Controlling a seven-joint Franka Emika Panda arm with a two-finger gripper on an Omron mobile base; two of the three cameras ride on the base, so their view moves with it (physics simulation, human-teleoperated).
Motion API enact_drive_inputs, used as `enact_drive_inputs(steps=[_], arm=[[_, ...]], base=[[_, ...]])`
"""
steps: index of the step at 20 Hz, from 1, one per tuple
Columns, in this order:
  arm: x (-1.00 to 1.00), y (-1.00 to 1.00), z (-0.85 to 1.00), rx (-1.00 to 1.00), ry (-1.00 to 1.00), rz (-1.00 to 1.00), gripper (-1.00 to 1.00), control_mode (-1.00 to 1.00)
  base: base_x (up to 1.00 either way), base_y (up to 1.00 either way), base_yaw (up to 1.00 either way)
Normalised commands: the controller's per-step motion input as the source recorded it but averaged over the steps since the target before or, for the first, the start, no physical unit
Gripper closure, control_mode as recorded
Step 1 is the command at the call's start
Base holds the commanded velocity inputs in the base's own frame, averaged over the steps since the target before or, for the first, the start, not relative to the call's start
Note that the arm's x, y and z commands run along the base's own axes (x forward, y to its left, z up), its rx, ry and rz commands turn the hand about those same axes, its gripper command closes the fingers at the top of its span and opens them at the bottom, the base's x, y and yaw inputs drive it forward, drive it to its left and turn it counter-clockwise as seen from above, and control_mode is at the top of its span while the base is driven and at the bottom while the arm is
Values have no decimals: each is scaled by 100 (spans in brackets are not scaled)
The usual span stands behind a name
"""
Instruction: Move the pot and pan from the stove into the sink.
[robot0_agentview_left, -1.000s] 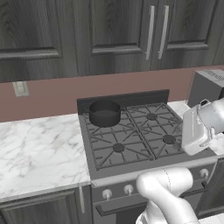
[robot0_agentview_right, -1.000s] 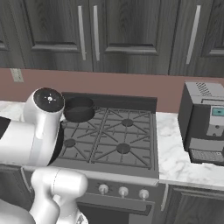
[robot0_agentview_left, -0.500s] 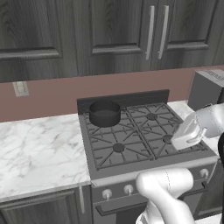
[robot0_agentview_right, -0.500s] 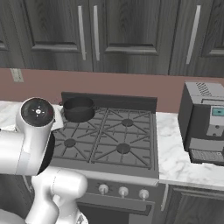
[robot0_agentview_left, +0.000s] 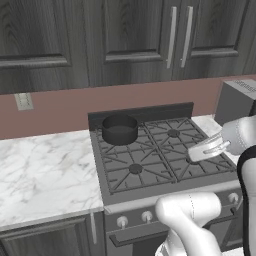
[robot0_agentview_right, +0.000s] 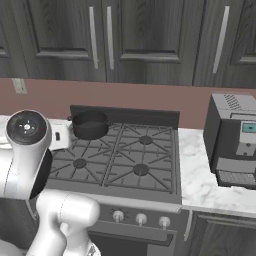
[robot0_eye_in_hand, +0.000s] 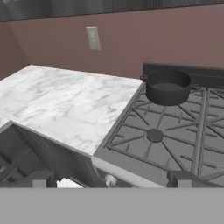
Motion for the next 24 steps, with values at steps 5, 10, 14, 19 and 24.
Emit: enact_drive_inputs(steps=[5,10,14,19,24], arm=[[7,0,0,2,0,-17,-100,-100],[3,0,0,4,0,-14,-100,-100],[0,0,0,1,0,-1,-100,-100],[1,1,-13,0,2,0,-100,-100],[9,6,-20,-1,3,0,-100,-100]], base=[[0,0,0],[0,0,0],[0,0,0],[0,0,0],[0,0,0]])
